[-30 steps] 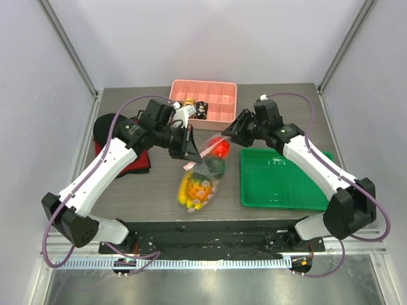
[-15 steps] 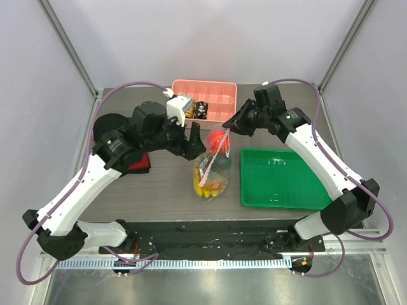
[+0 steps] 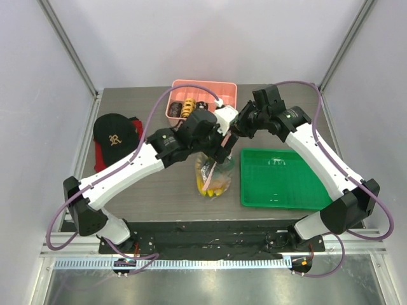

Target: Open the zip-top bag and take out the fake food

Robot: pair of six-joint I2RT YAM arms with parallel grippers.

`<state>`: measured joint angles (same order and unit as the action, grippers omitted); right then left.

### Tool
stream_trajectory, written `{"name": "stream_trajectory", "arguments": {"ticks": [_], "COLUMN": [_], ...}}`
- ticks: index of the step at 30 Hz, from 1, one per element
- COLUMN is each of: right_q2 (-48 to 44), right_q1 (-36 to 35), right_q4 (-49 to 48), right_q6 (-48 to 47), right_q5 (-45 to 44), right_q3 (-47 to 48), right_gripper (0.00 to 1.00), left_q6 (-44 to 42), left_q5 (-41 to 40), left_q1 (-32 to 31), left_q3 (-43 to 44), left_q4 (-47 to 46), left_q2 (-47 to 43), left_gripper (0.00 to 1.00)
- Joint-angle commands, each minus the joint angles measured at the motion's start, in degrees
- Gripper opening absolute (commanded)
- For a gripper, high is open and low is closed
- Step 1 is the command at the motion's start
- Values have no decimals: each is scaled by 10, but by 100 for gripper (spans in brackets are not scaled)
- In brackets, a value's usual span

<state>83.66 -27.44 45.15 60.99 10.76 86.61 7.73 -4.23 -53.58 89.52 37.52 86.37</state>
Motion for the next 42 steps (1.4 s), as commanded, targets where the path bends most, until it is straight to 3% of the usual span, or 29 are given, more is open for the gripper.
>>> {"name": "stream_trajectory", "arguments": {"ticks": [1,3,6,11,14,17,18,20,21,22,24,28,29,33,35,36,42], "right_q2": [-9,-10,-15,-17,-17,-24,-26,-30,-35,-38,-43,-87,-103,-190,-225,-229,-167], "right_q1": [-9,-11,-13,-12,-15,-17,-17,-17,-14,-12,-6,-6,-5,22,40,40,49], "right_q4": [2,2,1,-10,-20,-27,-29,-32,-35,-49,-81,-180,-201,-311,-413,-471,-503], "right_q6": [17,15,9,7,11,13,13,5,-27,-52,-123,-378,-405,-453,-460,-458,-515], "right_q5": [-8,-8,-15,-9,-6,-9,-7,-4,-5,-10,8,62,64,86,139,165,339], "right_q3": [21,21,26,26,26,20,18,12,10,8,-9,-56,-97,-196,-267,-286,-300], "right_gripper": [2,2,9,14,15,18,22,33,50,59,73,79,79,89,89,94,91], "left_q6": [-34,-27,-32,-25,-25,-24,-22,-25,-26,-32,-27,46,75,118,141,164,195], "left_q5": [-94,-108,-100,-72,-67,-68,-71,-83,-91,-82,11,194,227,343,430,459,525], "left_q1": [-21,-21,-21,-21,-21,-21,-21,-20,-19,-13,5,81,111,170,198,216,223], "left_q3": [18,40,85,85,84,84,85,93,93,91,74,22,8,-47,-72,-86,-113], "left_q4": [-55,-38,23,34,39,44,46,61,65,69,67,29,17,-44,-67,-107,-147], "left_q2": [1,11,41,46,49,52,53,50,42,32,12,-60,-71,-107,-114,-118,-121], "left_gripper": [70,45,33,29,15,12,0,0,0,0,0,0,0,0,0,0,0]}}
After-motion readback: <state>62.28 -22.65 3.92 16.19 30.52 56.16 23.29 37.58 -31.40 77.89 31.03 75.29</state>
